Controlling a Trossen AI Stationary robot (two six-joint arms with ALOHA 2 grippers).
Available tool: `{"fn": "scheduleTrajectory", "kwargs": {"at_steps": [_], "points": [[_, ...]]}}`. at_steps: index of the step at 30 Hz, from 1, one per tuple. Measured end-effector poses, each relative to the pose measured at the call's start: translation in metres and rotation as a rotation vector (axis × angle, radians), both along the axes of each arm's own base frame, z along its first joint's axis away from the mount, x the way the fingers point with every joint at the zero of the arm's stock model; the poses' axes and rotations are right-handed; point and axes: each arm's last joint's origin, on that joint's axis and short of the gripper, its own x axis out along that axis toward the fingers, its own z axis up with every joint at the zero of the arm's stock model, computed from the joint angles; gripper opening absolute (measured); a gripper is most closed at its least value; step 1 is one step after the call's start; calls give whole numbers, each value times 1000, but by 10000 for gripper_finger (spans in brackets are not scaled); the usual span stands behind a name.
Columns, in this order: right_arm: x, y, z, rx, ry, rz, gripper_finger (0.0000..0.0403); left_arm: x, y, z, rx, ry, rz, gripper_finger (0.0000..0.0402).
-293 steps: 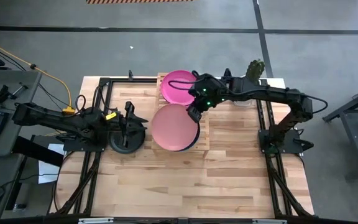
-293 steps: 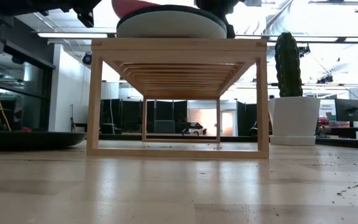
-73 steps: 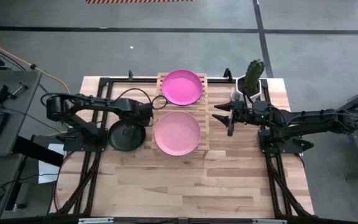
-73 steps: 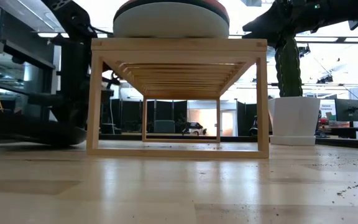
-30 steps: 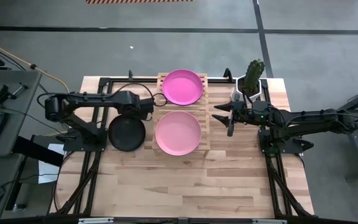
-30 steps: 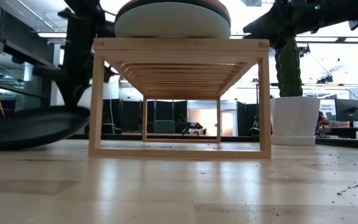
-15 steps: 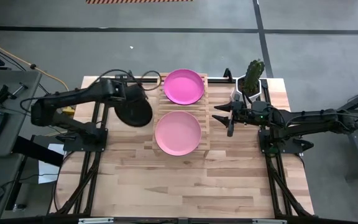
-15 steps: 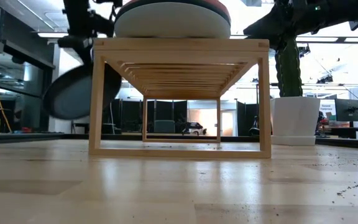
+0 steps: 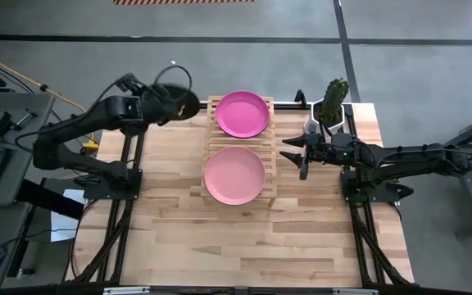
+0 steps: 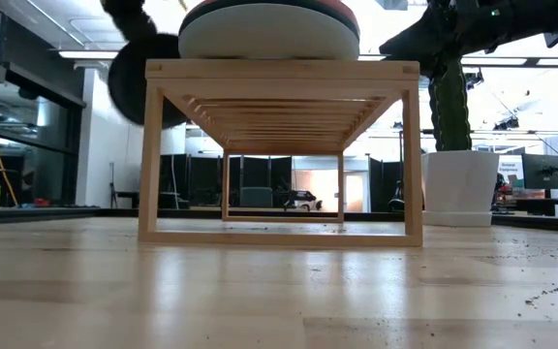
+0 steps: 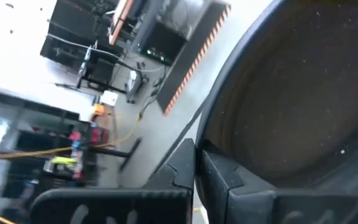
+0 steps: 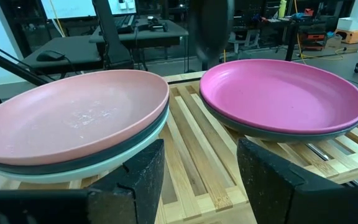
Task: Place and stack plates onto a shelf
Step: Stack the black plate on top of the pink plate on the shelf
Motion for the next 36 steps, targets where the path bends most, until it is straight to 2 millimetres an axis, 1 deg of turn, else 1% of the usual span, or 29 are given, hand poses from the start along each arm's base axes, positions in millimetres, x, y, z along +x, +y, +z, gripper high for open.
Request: {"fn": "scheduleTrajectory", "kwargs": {"at_steps": [4, 7, 11, 13, 15, 17, 20, 24, 26, 28, 31, 36], "points": [[0, 0, 0, 0, -1, 0, 185, 1, 0, 26, 59, -210, 9, 0], [0, 0, 1, -1, -10, 1, 185, 4, 1, 51, 93, -461, 0, 0], [0, 0, 2, -2, -23, 0, 185, 12, 3, 81, 24, -795, -160, 0], [0, 0, 2, -2, -23, 0, 185, 21, 5, 90, -13, -920, -241, 0], [0, 0, 2, -2, -23, 0, 185, 32, 8, 93, -60, -988, -288, 0], [0, 0, 2, -2, -23, 0, 185, 45, 12, 93, -102, -1003, -306, 0], [0, 0, 2, -2, -23, 0, 185, 69, 20, 86, -166, -981, -319, 0], [0, 0, 2, -2, -23, 0, 185, 104, 31, 71, -261, -894, -330, 0], [0, 0, 2, -2, -22, 0, 185, 116, 38, 68, -315, -854, -322, 0], [0, 0, 2, -1, -16, 0, 185, 124, 47, 68, -397, -843, -312, 0], [0, 0, 1, -1, -5, 0, 185, 130, 63, 69, -517, -839, -260, 0], [0, 0, 0, -17, 4, 2, 185, 140, 88, 56, -669, -791, -167, 0]]}}
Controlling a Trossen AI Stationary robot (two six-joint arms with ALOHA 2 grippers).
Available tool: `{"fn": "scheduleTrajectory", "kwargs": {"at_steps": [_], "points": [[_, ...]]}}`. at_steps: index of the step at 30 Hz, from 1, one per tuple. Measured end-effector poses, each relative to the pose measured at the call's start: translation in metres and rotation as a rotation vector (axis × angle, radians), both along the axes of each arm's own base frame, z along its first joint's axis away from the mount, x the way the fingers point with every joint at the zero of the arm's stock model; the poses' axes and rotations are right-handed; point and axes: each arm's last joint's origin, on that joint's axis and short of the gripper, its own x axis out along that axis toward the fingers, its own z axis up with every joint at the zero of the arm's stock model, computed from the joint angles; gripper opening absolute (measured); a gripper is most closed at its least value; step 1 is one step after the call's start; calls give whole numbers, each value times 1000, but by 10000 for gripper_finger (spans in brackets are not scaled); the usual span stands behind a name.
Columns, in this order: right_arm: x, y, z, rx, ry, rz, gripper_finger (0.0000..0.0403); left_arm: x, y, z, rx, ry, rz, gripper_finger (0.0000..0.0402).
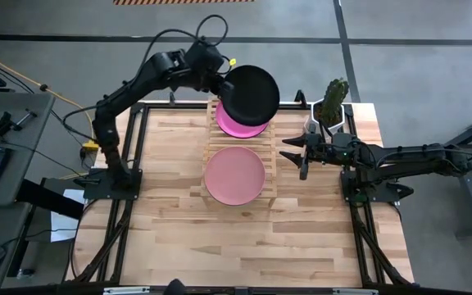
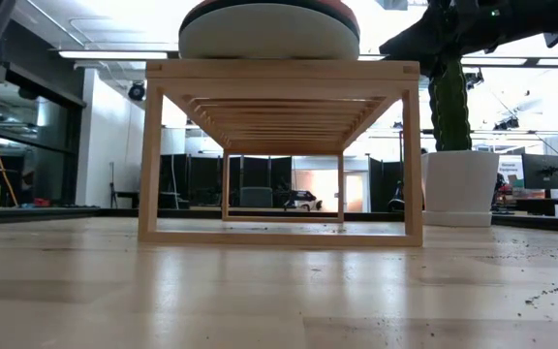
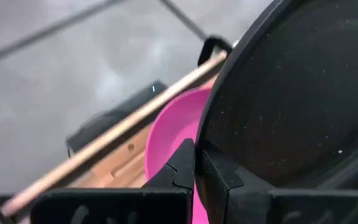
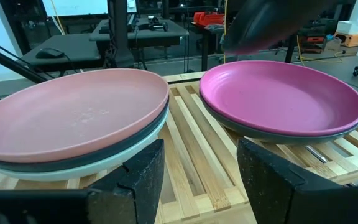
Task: Place and stack plates onto a shelf
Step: Stack the black plate on top of the pink plate on the shelf
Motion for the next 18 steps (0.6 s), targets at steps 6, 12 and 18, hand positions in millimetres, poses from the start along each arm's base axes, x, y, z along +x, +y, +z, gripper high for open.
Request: {"fn": "scheduleTrajectory", "kwargs": {"at_steps": [6, 12, 18], "points": [[0, 0, 0, 0, 1, 0, 185, 6, 20, -22, -136, 60, -8, 0], [0, 0, 0, 0, 3, 0, 185, 5, 28, -33, -176, 120, 1, 0], [0, 0, 0, 3, 3, 0, 185, 5, 29, -35, -192, 128, -19, 0]]}}
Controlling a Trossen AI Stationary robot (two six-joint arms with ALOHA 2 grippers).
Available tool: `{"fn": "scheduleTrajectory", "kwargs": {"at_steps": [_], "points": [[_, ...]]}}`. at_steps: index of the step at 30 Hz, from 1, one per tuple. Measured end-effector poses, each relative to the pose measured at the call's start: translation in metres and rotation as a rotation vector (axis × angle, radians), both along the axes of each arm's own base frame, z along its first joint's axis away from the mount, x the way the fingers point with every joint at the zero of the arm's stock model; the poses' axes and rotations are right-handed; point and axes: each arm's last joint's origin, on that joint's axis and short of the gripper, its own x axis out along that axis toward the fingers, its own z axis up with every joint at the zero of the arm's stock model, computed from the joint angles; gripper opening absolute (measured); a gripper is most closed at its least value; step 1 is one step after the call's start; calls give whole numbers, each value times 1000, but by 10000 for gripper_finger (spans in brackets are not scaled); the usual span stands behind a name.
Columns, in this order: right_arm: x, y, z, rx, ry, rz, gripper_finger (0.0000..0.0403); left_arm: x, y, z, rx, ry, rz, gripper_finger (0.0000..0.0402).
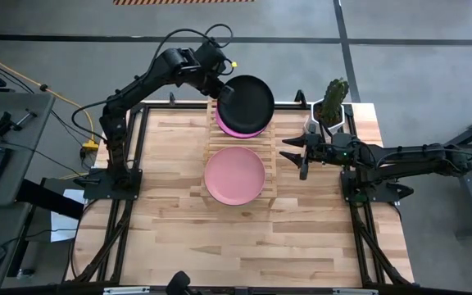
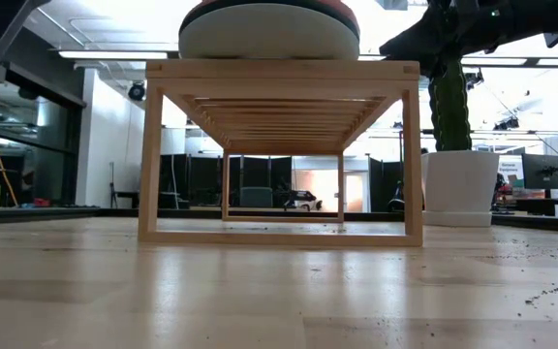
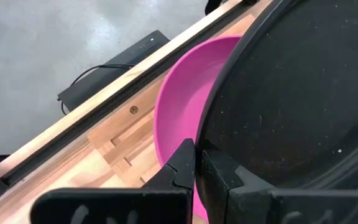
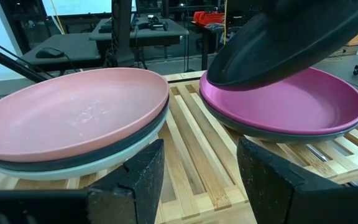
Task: Place and stack plates onto a shelf
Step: Stack the black plate on top of the pink plate on the shelf
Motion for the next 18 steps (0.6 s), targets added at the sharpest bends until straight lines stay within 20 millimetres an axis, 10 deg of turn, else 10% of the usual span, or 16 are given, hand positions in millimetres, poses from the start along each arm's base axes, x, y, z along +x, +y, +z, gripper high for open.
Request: {"fn": "scheduleTrajectory", "kwargs": {"at_steps": [18], "points": [[0, 0, 0, 6, 0, -1, 185, 12, 11, -24, -16, 98, 9, 1]]}}
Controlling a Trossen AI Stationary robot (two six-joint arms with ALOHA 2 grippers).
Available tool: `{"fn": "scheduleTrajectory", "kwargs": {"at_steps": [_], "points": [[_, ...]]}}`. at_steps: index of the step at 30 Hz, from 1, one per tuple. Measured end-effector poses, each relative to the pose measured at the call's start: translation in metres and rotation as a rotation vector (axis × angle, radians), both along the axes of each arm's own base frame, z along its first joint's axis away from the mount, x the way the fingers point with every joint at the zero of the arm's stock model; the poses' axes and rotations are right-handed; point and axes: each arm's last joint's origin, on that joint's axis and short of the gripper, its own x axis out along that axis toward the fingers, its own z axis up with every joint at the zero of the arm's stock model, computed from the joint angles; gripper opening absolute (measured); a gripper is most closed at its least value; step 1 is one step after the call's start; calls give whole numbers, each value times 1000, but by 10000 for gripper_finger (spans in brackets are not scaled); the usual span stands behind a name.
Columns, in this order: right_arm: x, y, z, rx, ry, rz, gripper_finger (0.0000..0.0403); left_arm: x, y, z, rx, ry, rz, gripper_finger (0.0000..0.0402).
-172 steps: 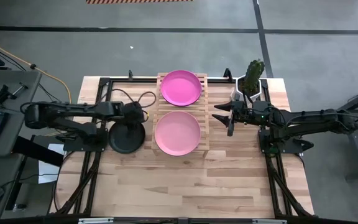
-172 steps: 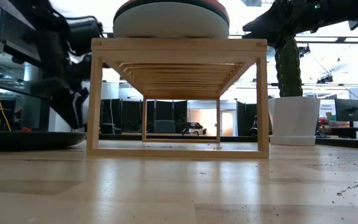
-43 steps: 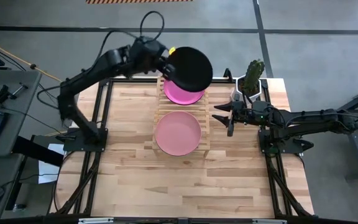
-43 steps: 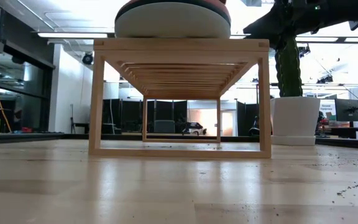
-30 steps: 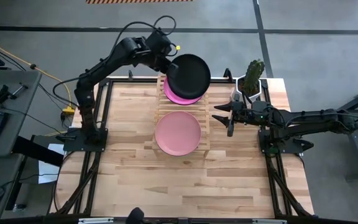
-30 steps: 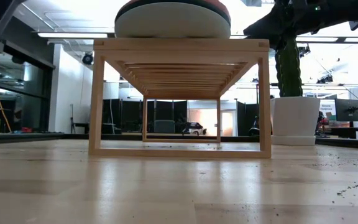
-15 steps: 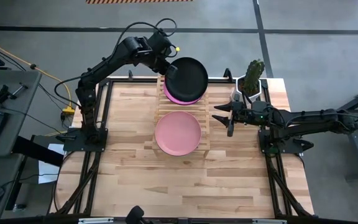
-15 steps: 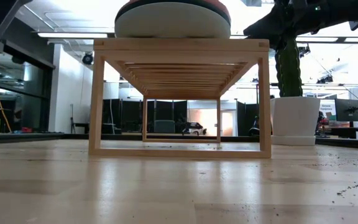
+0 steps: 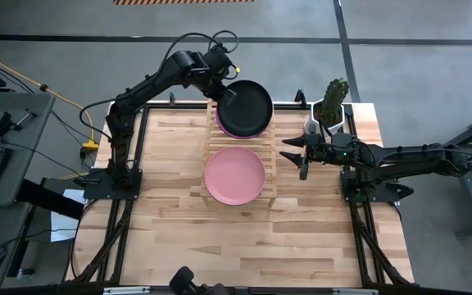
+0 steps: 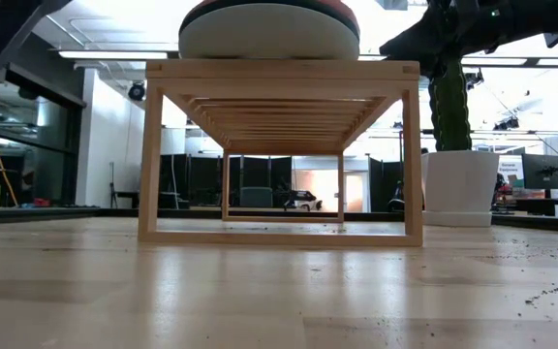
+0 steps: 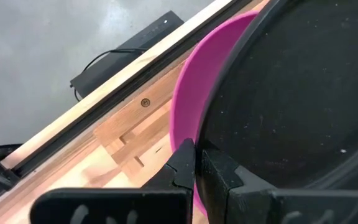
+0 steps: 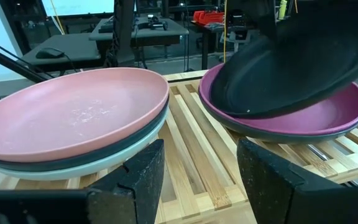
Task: Place and stack plates onto a shelf
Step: Stack the black plate on top of the pink plate on the shelf, then return to Home Position
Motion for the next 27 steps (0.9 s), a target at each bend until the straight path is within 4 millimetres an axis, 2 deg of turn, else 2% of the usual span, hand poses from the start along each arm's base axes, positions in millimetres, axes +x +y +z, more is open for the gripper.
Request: {"fn": "scheduleTrajectory", "kwargs": {"at_steps": [10, 20, 23, 27], "points": [[0, 0, 0, 0, 5, 0, 185, 4, 3, -7, 4, 30, -38, 8], [0, 0, 0, -1, 5, 0, 185, 4, 3, -7, 14, 41, -43, 77], [0, 0, 0, -1, 5, 0, 185, 3, 3, -1, 41, 37, -33, 93], [0, 0, 0, -1, 5, 0, 185, -2, 1, 20, 114, 7, -50, 108]]}}
